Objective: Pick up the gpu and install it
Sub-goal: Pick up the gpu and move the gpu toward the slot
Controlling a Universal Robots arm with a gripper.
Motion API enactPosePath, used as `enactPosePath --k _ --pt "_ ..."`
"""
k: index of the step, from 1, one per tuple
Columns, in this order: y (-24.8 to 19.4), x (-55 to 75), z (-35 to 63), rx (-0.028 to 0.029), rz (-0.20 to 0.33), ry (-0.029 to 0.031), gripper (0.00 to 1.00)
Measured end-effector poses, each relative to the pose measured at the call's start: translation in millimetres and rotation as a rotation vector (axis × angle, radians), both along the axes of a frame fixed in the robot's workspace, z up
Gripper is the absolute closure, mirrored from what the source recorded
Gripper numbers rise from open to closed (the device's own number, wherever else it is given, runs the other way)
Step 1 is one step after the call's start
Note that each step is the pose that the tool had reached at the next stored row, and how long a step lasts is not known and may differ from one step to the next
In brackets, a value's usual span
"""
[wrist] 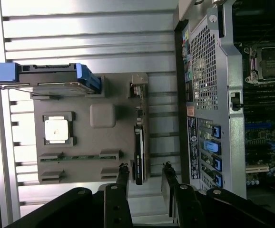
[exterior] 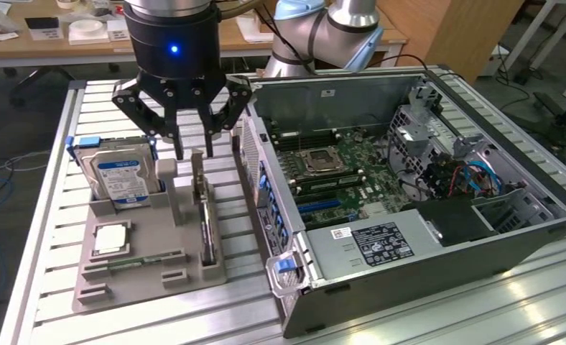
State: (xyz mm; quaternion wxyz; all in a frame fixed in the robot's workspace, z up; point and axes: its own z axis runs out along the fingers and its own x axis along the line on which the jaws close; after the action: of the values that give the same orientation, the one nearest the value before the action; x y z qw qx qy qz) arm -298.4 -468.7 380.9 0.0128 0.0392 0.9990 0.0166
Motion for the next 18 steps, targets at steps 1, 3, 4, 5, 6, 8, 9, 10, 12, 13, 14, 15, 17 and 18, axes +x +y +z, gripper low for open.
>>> enactPosePath --k 1,3,4,5,6,8,9,10,12,13,14,15,17,18 --pt "0.0 0.0 -1.3 0.0001 0.000 0.0000 0.58" --pt "0.0 0.0 -4.7 -0.0002 0.000 0.0002 0.58" --pt "0.0 0.0 -6.7 -0.0001 0.000 0.0002 0.58" --pt "0.0 0.0 -8.5 -0.0001 0.000 0.0002 0.58" --pt "0.0 0.0 -10.3 -0.0001 0.000 0.0002 0.58" --pt "0.0 -0.1 -13.9 -0.0002 0.000 0.0003 0.58" --pt "0.0 -0.2 -15.7 -0.0002 0.000 0.0003 0.58" --pt "0.1 -0.3 -17.4 -0.0002 0.000 0.0003 0.58" --pt "0.1 -0.3 -21.2 -0.0001 0.000 0.0002 0.58" --pt "0.1 -0.4 -23.0 -0.0001 0.000 0.0002 0.58" --pt "0.1 -0.4 -24.8 -0.0002 0.000 0.0002 0.58" --pt "0.1 -0.4 -26.6 -0.0002 0.000 0.0002 0.58" --pt "0.1 -0.5 -30.2 -0.0002 0.000 0.0002 0.58" --pt "0.2 -0.5 -32.1 -0.0002 0.000 0.0002 0.58"
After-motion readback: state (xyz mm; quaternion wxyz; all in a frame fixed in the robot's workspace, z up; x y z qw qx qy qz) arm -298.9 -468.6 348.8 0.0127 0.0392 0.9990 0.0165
